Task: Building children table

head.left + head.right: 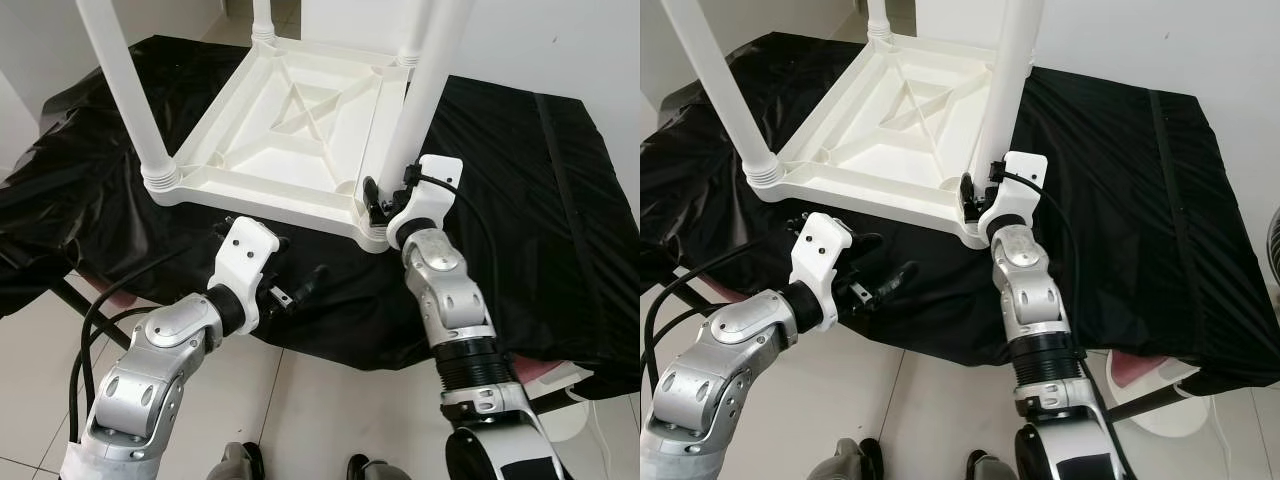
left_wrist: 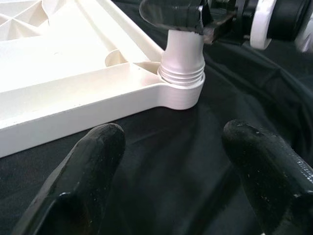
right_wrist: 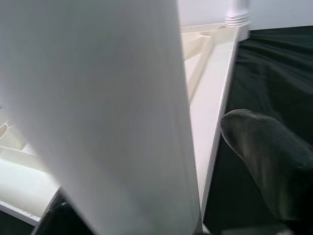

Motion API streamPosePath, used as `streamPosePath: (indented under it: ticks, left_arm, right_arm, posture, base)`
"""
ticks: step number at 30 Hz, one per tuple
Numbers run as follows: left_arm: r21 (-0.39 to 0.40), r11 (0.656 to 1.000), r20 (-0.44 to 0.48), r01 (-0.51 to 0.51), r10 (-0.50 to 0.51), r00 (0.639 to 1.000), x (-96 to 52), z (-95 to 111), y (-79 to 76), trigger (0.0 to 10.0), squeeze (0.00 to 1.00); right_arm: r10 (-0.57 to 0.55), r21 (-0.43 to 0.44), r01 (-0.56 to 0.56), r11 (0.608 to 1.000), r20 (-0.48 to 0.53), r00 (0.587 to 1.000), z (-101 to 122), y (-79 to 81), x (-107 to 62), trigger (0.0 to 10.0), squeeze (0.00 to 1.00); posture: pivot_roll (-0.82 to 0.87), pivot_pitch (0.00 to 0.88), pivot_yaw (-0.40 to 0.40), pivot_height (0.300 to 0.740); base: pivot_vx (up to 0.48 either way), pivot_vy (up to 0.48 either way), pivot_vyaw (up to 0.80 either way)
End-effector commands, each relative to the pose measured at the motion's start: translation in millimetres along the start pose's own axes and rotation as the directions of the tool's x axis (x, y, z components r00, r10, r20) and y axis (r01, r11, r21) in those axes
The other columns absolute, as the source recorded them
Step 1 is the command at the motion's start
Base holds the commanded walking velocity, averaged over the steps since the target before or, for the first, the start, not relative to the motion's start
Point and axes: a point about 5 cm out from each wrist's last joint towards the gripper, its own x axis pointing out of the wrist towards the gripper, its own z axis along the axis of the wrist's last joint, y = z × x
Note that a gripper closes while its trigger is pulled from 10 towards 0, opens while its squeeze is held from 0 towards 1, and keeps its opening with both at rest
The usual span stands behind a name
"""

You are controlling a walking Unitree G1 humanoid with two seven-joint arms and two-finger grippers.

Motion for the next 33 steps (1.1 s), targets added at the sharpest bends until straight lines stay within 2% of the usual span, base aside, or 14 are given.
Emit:
streamPosePath:
  ticks: [1,3,5,7,9,10,11,13,15,16,17,21,22,33]
  left_arm:
    - [-0.005,1.0,-0.011,-0.029,0.029,1.0,0.1,-2,1.0,10.0,0.0]
    - [-0.004,1.0,-0.011,-0.029,0.029,1.0,0.1,-2,1.1,10.0,0.0]
    - [-0.003,1.0,-0.011,-0.03,0.03,0.999,-0.4,-2,1.6,10.0,0.0]
    - [-0.002,1.0,-0.012,-0.031,0.031,0.999,-0.5,-1,2.1,10.0,0.0]
    - [-0.001,1.0,-0.011,-0.031,0.031,0.999,-0.5,-1,2.3,10.0,0.0]
    - [-0.001,1.0,-0.011,-0.031,0.031,0.999,-0.5,-1,2.3,10.0,0.0]
    - [-0.001,0.999,-0.011,-0.032,0.032,0.999,-0.7,-1,2.5,10.0,0.0]
    - [-0.001,0.999,-0.011,-0.032,0.032,0.999,-0.7,-1,2.5,10.0,0.0]
    - [0.002,0.999,-0.011,-0.037,0.037,0.999,-1.8,0,2.8,10.0,0.0]
    - [0.002,0.999,-0.011,-0.037,0.037,0.999,-1.8,0,2.8,10.0,0.0]
    - [0.003,0.999,-0.012,-0.042,0.042,0.999,-2.6,0,3.1,10.0,0.0]
    - [0.004,0.999,-0.013,-0.046,0.046,0.999,-3.4,0,3.4,10.0,0.0]
    - [0.004,0.999,-0.014,-0.048,0.048,0.999,-3.6,0,3.6,10.0,0.0]
    - [0.002,0.999,-0.012,-0.045,0.045,0.999,-3.2,0,3.0,10.0,0.0]
  right_arm:
    - [0.086,0.008,-0.087,0.996,0.036,0.996,10,3.2,2.4,10.0,0.0]
    - [0.146,0.013,-0.147,0.989,0.042,0.988,12,4.1,2.9,10.0,0.0]
    - [0.405,-0.048,-0.404,0.914,0.013,0.914,11,7.1,3.5,10.0,0.0]
    - [0.552,-0.102,-0.553,0.827,-0.044,0.833,6,8.8,2.9,10.0,0.0]
    - [0.604,-0.105,-0.609,0.786,-0.077,0.793,3,10.6,2.4,10.0,0.0]
    - [0.604,-0.105,-0.609,0.786,-0.077,0.793,3,10.6,2.4,10.0,0.0]
    - [0.654,-0.113,-0.659,0.744,-0.085,0.752,2,13.1,1.5,10.0,0.0]
    - [0.654,-0.113,-0.659,0.744,-0.085,0.752,2,13.1,1.5,10.0,0.0]
    - [0.734,-0.102,-0.744,0.66,-0.123,0.668,0,16.9,1.8,10.0,0.0]
    - [0.734,-0.102,-0.744,0.66,-0.123,0.668,0,16.9,1.8,10.0,0.0]
    - [0.761,-0.112,-0.775,0.622,-0.143,0.632,-2,18.7,2.4,10.0,0.0]
    - [0.785,-0.128,-0.804,0.58,-0.174,0.594,-5,19.2,4.7,10.0,0.0]
    - [0.78,-0.136,-0.8,0.584,-0.18,0.6,-8,18.7,5.9,0.0,0.0]
    - [0.736,-0.096,-0.755,0.648,-0.173,0.654,-20,13.8,5.7,0.0,0.0]
  posture:
    - [-0.03,0.191,0.013,0.74]
    - [-0.03,0.191,0.013,0.74]
    - [-0.03,0.191,0.016,0.74]
    - [-0.03,0.191,0.017,0.74]
    - [-0.02,0.191,0.017,0.74]
    - [-0.02,0.191,0.017,0.74]
    - [-0.02,0.19,0.016,0.74]
    - [-0.02,0.19,0.016,0.74]
    - [-0.01,0.191,0.013,0.74]
    - [-0.01,0.191,0.013,0.74]
    - [-0.01,0.19,0.01,0.74]
    - [-0.01,0.19,0.01,0.74]
    - [-0.01,0.19,0.01,0.74]
    - [-0.01,0.188,0.009,0.74]
  base:
    - [0.0,0.0,0.0]
    - [0.0,0.0,0.0]
    - [0.0,0.0,0.0]
    - [0.0,0.0,0.0]
    - [0.0,0.0,0.0]
    - [0.0,0.0,0.0]
    - [0.0,0.0,0.0]
    - [0.0,0.0,0.0]
    - [0.0,0.0,0.0]
    - [0.0,0.0,0.0]
    - [0.0,0.0,0.0]
    - [0.0,0.0,0.0]
    - [0.0,0.0,0.0]
    - [0.0,0.0,0.0]
